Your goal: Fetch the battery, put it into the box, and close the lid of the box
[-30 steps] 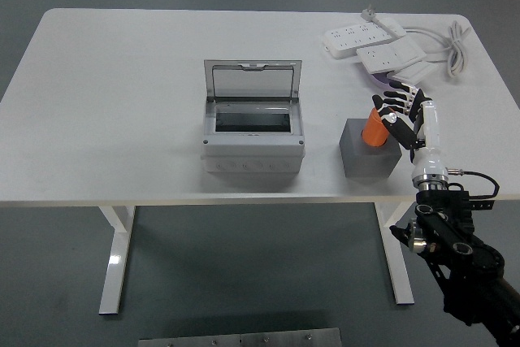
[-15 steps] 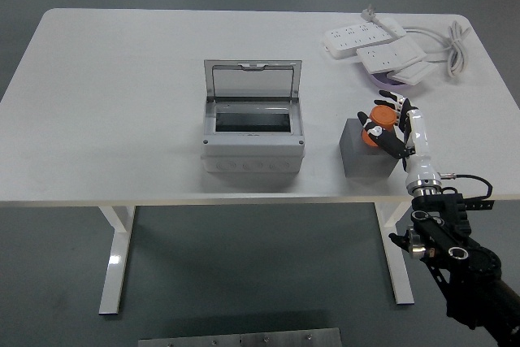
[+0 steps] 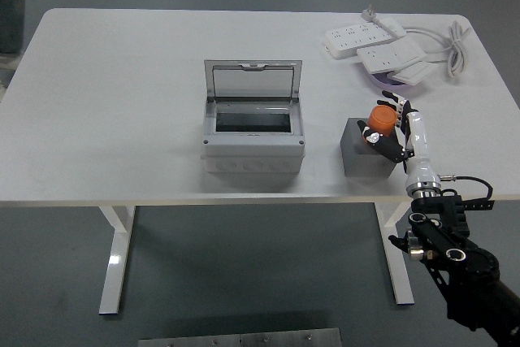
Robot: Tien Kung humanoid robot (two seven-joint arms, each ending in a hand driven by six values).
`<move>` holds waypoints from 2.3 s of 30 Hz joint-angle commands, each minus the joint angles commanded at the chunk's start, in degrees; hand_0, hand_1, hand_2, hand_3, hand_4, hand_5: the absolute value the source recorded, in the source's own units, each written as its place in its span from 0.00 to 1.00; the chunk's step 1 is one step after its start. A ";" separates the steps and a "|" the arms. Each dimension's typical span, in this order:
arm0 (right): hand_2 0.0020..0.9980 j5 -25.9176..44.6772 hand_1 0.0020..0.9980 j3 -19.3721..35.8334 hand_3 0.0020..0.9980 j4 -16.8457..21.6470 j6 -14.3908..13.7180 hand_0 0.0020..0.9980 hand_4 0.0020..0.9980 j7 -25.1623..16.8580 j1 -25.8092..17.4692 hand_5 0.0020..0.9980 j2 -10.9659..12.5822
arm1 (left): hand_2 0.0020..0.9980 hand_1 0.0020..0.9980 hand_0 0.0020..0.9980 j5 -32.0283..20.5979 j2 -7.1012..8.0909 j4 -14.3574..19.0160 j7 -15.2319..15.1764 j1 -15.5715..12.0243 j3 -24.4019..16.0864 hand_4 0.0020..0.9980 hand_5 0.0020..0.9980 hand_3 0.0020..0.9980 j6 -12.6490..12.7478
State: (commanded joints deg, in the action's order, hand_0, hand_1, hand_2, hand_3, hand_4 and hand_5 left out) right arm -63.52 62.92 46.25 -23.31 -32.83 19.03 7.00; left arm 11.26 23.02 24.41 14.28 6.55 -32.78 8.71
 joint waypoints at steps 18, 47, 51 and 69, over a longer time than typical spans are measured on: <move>0.53 1.74 0.56 -0.84 0.51 1.50 -1.56 0.53 0.67 -0.23 0.04 0.00 0.00 | 0.56 0.71 0.64 0.44 0.09 0.02 0.19 0.05 -0.27 0.65 0.04 0.56 0.09; 0.42 3.68 0.32 -1.49 0.43 3.12 -1.92 0.25 0.50 0.33 0.48 0.00 0.31 | 0.57 0.71 0.64 0.73 0.10 -0.01 0.02 0.15 -0.48 0.65 0.04 0.56 0.36; 0.42 3.51 0.32 -1.30 0.43 3.67 -1.80 0.25 0.50 0.55 0.65 0.00 0.44 | 0.57 0.71 0.64 0.82 0.11 -0.01 -0.01 0.15 -0.52 0.65 0.04 0.56 0.42; 0.41 -7.84 0.32 -2.05 0.42 13.90 -0.75 0.24 0.47 9.01 4.59 0.00 4.99 | 0.57 0.71 0.64 0.24 0.19 -0.08 -0.42 0.15 -0.24 0.65 0.04 0.56 0.48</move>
State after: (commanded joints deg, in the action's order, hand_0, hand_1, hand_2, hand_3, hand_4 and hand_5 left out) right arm -71.35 60.87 60.15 -24.06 -23.82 23.62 11.99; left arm 11.50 23.21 24.33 13.86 6.70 -33.02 9.20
